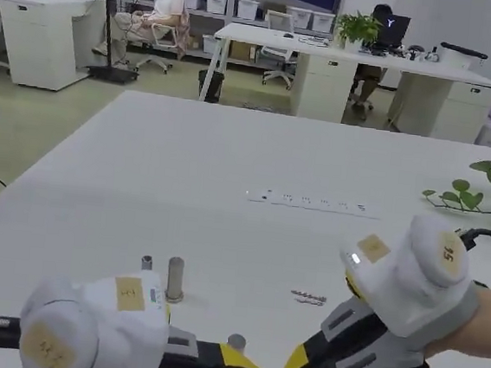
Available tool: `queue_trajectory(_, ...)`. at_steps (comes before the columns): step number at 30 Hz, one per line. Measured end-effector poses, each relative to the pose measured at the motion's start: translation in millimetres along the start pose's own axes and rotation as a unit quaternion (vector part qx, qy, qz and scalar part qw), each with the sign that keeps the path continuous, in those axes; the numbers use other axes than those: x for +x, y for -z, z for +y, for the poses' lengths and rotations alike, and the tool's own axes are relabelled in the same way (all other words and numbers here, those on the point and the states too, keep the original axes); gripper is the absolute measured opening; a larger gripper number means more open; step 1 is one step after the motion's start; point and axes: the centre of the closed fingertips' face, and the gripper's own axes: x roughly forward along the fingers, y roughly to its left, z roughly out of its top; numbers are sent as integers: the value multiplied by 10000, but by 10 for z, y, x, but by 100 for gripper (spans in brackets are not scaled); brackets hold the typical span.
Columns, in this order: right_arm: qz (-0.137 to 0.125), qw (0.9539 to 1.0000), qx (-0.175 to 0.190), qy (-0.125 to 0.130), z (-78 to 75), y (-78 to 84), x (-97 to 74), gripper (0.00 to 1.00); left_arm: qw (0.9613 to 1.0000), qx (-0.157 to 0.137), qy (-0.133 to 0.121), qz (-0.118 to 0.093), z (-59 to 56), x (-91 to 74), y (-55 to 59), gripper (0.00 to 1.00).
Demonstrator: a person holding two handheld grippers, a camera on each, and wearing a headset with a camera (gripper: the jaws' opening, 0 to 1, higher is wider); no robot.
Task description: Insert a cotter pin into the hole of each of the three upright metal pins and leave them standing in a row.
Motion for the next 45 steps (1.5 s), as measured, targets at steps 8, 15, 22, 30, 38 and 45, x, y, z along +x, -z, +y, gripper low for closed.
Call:
queue_trajectory(8, 429, 9986, -4, 301, -156, 173, -27, 3, 9983, -178, -536, -130, 180, -41, 88, 18)
queue_trajectory(15, 644, 9966, -1, 505, -290, 235, -36, 3, 9937, -471, -981, -284, 346, -67, 181, 23)
queue_trajectory(22, 990, 9919, -150, 776, -458, 289, -5, 3, 9862, -808, -1424, -239, 561, -21, 385, 29)
queue_trajectory(30, 1259, 9882, -236, 835, -560, 348, 93, 3, 9870, -702, -1446, 62, 608, 160, 547, 27)
queue_trajectory(38, 1440, 9850, -209, 923, -641, 398, 135, 3, 9862, -730, -1480, 152, 643, 306, 637, 22)
queue_trajectory(45, 1472, 9847, -207, 913, -657, 383, 184, 3, 9859, -692, -1506, 210, 651, 330, 693, 14)
